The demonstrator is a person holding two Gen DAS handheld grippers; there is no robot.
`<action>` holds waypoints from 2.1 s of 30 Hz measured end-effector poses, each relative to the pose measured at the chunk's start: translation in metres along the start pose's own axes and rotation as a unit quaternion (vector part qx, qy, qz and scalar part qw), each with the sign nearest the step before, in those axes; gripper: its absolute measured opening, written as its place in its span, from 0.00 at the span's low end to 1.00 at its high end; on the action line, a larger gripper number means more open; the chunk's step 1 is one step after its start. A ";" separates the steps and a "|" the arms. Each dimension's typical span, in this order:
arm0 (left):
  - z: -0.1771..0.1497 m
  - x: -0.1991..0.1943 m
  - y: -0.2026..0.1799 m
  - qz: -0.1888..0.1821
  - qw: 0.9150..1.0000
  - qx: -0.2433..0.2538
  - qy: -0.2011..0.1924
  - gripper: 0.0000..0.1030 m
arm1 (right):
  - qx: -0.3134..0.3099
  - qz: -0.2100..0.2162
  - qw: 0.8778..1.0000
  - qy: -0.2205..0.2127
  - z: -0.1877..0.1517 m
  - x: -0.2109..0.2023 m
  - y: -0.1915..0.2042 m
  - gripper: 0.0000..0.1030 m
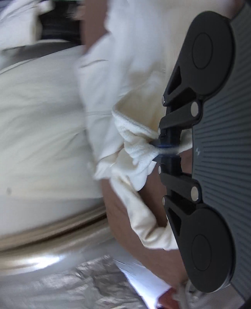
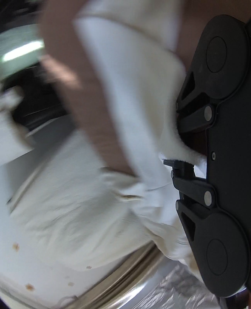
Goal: Fold clothes
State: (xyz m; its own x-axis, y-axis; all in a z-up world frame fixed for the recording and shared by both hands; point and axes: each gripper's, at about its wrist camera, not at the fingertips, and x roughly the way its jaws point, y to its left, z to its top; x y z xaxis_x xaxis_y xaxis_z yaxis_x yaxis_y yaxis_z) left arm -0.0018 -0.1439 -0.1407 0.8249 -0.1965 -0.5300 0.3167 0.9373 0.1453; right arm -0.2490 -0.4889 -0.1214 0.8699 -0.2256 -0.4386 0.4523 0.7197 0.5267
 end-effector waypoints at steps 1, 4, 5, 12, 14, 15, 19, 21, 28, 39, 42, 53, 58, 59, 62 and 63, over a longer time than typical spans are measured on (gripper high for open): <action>0.001 -0.013 0.005 -0.003 1.000 -0.020 -0.008 0.07 | -0.017 -0.004 0.999 -0.028 0.018 -0.013 0.007 0.05; -0.009 -0.057 0.002 -0.042 0.997 -0.064 -0.021 0.07 | -0.070 -0.017 0.991 -0.113 0.074 -0.051 0.028 0.04; -0.014 -0.070 -0.003 -0.058 0.996 -0.072 -0.017 0.07 | -0.092 -0.022 0.986 -0.140 0.091 -0.065 0.036 0.04; -0.059 -0.071 -0.060 -0.103 0.990 0.024 0.097 0.08 | -0.297 -0.138 0.942 -0.071 0.118 -0.070 0.024 0.04; -0.067 -0.055 -0.061 -0.118 0.984 0.012 0.135 0.09 | -0.272 -0.180 0.945 -0.007 0.095 -0.047 -0.026 0.05; -0.069 -0.051 -0.061 -0.124 0.982 0.007 0.143 0.09 | -0.238 -0.196 0.951 0.026 0.086 -0.035 -0.048 0.05; -0.069 -0.050 -0.057 -0.139 0.980 0.008 0.141 0.14 | -0.170 -0.206 0.960 0.078 0.076 -0.002 -0.084 0.05; -0.068 -0.055 -0.057 -0.145 0.982 0.012 0.124 0.15 | -0.180 -0.203 0.959 0.083 0.086 0.004 -0.073 0.07; -0.054 -0.064 -0.043 -0.204 0.974 -0.054 0.085 0.22 | -0.185 -0.205 0.959 0.065 0.095 -0.003 -0.065 0.31; -0.039 -0.073 -0.019 -0.195 0.977 -0.078 0.041 0.34 | -0.094 -0.121 0.988 0.015 0.081 -0.085 -0.059 0.44; -0.040 -0.071 -0.025 -0.213 0.973 -0.077 0.043 0.37 | -0.098 -0.016 0.994 0.052 0.070 -0.075 -0.039 0.55; -0.041 -0.045 -0.074 -0.172 0.984 0.037 0.032 0.16 | -0.086 0.196 0.929 0.303 -0.021 0.013 0.015 0.63; -0.045 -0.061 -0.044 -0.172 0.983 0.012 0.058 0.06 | -0.185 0.238 0.905 0.299 -0.037 -0.009 0.040 0.18; -0.048 -0.067 -0.037 -0.163 0.984 0.012 0.066 0.06 | -0.211 0.239 0.899 0.300 -0.037 -0.015 0.045 0.17; -0.059 -0.086 -0.016 -0.155 0.984 0.004 0.087 0.06 | -0.272 0.241 0.882 0.300 -0.035 -0.035 0.049 0.15; -0.066 -0.092 -0.011 -0.157 0.984 0.003 0.088 0.06 | -0.294 0.242 0.873 0.303 -0.036 -0.042 0.051 0.15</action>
State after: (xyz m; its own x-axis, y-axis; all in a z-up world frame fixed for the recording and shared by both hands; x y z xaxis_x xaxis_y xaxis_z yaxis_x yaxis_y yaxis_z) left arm -0.1125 -0.1174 -0.1486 0.5924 -0.4223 -0.6861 0.5455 0.8370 -0.0442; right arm -0.2696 -0.4195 -0.1024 0.5860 0.4601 -0.6670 -0.2747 0.8872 0.3706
